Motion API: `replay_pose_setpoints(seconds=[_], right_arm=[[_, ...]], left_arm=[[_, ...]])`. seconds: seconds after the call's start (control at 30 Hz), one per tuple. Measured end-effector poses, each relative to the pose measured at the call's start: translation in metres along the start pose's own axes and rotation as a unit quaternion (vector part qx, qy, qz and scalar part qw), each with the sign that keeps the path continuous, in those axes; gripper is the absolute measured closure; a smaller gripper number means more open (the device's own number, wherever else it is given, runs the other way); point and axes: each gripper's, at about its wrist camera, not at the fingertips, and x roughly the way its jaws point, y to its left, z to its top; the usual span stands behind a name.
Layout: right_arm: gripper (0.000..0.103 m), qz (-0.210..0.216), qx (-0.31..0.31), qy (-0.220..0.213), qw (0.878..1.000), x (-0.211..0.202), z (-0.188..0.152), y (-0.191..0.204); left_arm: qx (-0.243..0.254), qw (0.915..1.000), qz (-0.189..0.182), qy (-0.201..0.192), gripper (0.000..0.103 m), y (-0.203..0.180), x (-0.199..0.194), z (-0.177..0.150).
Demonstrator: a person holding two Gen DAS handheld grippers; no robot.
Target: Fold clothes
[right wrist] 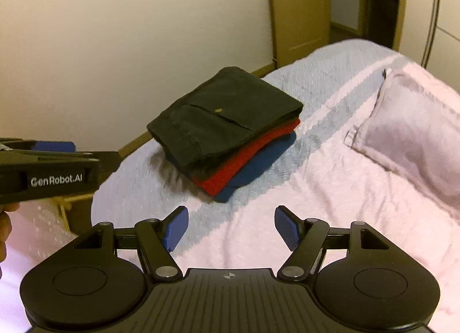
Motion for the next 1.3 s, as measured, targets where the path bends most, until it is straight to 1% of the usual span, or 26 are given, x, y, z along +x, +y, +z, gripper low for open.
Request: replay_pose_setpoints(seconds=[0.13,0.23,0.37,0.53,0.67,0.8,0.93,1.3], right_arm=[[0.033,0.015,-0.007,-0.001,1.0,-0.02,-0.007,-0.019],[0.033,0.03,-0.003,0.002,1.0,-0.027,-0.007,-0.037],[0.033,0.043,-0.021,0.028,0.998,-0.021,0.0,-0.056],[0.033,0.049,-0.042,0.065,0.996,-0.009,0.01,-0.074],[0.033,0.053,-0.045,0.081,0.994,-0.001,0.018,-0.086],[0.033,0.047,-0.055,0.099,0.992,0.008,0.024,-0.095],[0.033,0.046,-0.06,0.107,0.991,0.015,0.028,-0.104],[0.033,0.061,-0.073,0.115,0.989,0.032,0.036,-0.122]], left_arm=[[-0.032,0.9994,-0.004,0.011,0.04,-0.015,-0.02,-0.013],[-0.048,0.9986,0.012,0.019,0.04,-0.027,-0.027,-0.02],[-0.075,0.9962,0.021,0.039,0.04,-0.041,-0.026,-0.025],[-0.085,0.9948,0.018,0.054,0.04,-0.062,-0.013,-0.019],[-0.091,0.994,0.02,0.058,0.04,-0.075,-0.003,-0.012],[-0.106,0.9917,0.022,0.07,0.04,-0.083,0.011,-0.009],[-0.107,0.9907,0.028,0.079,0.04,-0.091,0.021,-0.007],[-0.11,0.9887,0.038,0.095,0.04,-0.107,0.041,-0.002]])
